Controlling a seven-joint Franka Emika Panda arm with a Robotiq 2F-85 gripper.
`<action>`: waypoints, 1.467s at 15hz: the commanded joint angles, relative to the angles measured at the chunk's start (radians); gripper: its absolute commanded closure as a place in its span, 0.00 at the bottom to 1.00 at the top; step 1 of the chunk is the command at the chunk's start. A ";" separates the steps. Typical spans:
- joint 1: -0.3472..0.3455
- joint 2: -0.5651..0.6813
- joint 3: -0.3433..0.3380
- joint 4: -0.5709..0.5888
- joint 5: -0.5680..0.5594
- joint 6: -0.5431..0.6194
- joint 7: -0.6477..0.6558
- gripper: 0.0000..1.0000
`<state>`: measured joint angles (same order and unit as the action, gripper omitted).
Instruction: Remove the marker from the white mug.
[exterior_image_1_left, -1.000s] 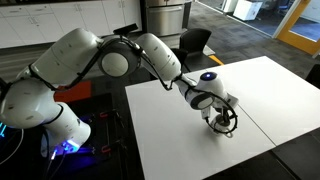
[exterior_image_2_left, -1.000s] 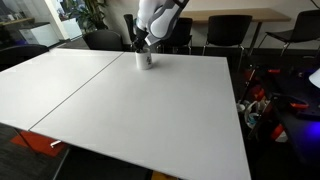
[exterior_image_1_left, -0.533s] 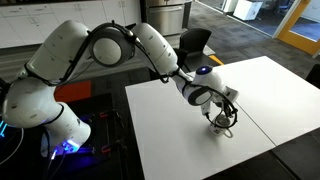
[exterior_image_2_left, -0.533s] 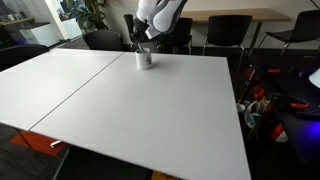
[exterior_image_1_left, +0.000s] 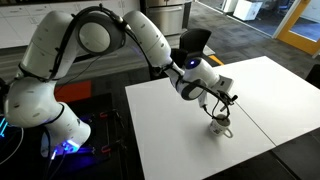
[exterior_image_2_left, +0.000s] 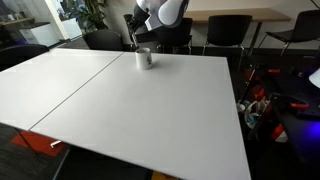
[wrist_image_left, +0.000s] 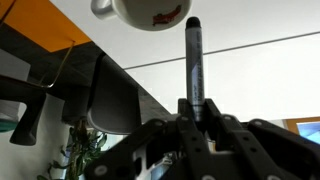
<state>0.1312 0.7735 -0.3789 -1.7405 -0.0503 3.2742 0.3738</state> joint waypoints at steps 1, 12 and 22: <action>-0.055 -0.108 0.131 -0.090 0.044 -0.002 -0.123 0.95; -0.050 -0.217 0.251 -0.117 -0.005 -0.378 -0.253 0.95; -0.050 -0.216 0.374 -0.063 -0.007 -0.731 -0.299 0.95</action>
<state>0.0814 0.5601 -0.0324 -1.8183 -0.0616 2.6454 0.1171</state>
